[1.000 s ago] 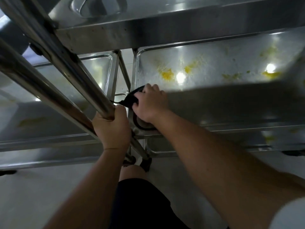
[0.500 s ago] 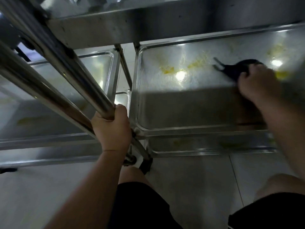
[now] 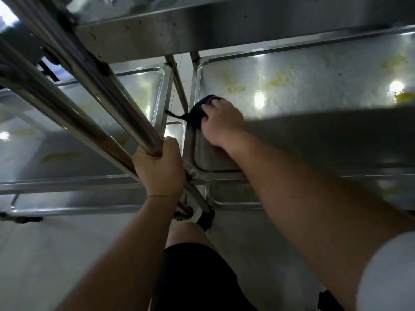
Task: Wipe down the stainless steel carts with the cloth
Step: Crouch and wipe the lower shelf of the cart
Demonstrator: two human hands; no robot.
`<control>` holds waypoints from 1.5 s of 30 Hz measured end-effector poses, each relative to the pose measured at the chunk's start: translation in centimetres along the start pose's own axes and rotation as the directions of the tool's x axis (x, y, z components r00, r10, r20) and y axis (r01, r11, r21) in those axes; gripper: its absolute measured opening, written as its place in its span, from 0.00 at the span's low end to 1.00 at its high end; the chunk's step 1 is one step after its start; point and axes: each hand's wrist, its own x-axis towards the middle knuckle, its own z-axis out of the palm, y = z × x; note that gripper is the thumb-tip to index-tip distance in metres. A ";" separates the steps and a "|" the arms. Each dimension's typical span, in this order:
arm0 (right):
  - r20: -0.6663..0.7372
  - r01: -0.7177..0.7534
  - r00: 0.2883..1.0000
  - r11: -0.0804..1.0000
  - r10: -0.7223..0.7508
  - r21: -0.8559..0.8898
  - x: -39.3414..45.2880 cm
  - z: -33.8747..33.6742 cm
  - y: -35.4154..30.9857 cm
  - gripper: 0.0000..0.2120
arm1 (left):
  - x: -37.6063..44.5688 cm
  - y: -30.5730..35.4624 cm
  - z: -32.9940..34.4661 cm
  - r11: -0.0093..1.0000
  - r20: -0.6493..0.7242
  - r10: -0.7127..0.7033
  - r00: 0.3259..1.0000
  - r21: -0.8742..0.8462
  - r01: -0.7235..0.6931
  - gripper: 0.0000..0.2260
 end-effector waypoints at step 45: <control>-0.290 -0.350 0.911 0.922 0.293 -0.166 -19.3 -8.1 17.8 0.31 | -0.7 0.7 -0.4 0.988 -0.022 -0.059 0.998 0.140 0.062 0.21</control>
